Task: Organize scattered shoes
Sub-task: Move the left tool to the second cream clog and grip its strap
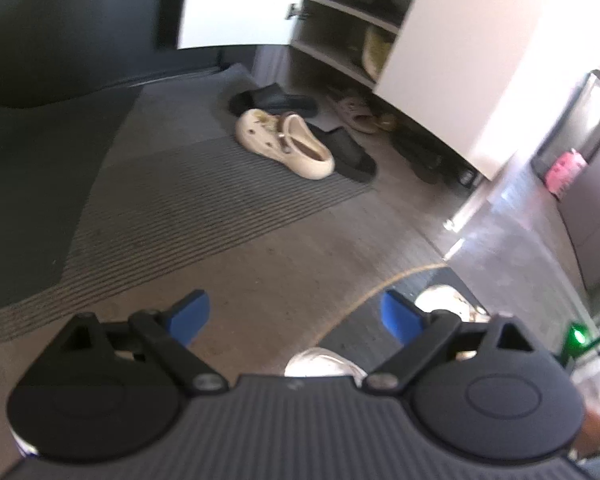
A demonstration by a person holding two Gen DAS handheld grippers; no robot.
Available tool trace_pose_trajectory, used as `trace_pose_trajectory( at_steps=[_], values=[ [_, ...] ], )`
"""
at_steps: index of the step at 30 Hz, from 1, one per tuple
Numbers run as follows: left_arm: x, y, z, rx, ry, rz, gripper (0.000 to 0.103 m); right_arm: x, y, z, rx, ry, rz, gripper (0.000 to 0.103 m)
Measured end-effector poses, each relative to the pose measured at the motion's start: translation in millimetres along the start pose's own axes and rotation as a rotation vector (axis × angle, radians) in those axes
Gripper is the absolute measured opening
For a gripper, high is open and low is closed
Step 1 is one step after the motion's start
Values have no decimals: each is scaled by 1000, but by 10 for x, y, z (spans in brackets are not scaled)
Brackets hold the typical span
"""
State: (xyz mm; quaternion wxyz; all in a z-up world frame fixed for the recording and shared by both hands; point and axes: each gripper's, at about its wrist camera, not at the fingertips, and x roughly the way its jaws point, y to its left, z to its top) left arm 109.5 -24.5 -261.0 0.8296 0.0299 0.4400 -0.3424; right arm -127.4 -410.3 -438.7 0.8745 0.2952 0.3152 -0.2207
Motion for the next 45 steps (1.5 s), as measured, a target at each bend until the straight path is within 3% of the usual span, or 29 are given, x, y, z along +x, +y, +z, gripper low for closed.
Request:
trace_pose_trajectory(
  at_steps=[6,9,13,16,21,28,36,40,43,45],
  values=[
    [361,-176,154,44,24,41,98,-696,73,-22,84,-180,-135,103],
    [823,-344,269,83,63,76,98,-871,125,109,220,-244,-92,103],
    [1496,-551,603,98,67,132,97,-759,422,363,222,-280,-35,103],
    [1868,-634,850,83,34,187,97,-563,617,488,145,-227,17,103],
    [2548,-635,1319,31,-13,229,97,-490,572,668,89,-182,14,103],
    [3490,-620,1876,21,-89,293,95,-314,447,957,47,-206,18,103],
    [4466,-617,2229,-61,-49,392,95,109,430,1291,3,-208,56,103],
    [4929,-598,2383,-101,-18,444,92,316,382,1337,43,-162,84,103],
    [5140,-506,2435,-121,39,479,71,385,290,1301,97,-115,88,103],
    [5204,-505,2439,-89,52,512,66,406,248,1278,98,-100,69,103]
  ],
)
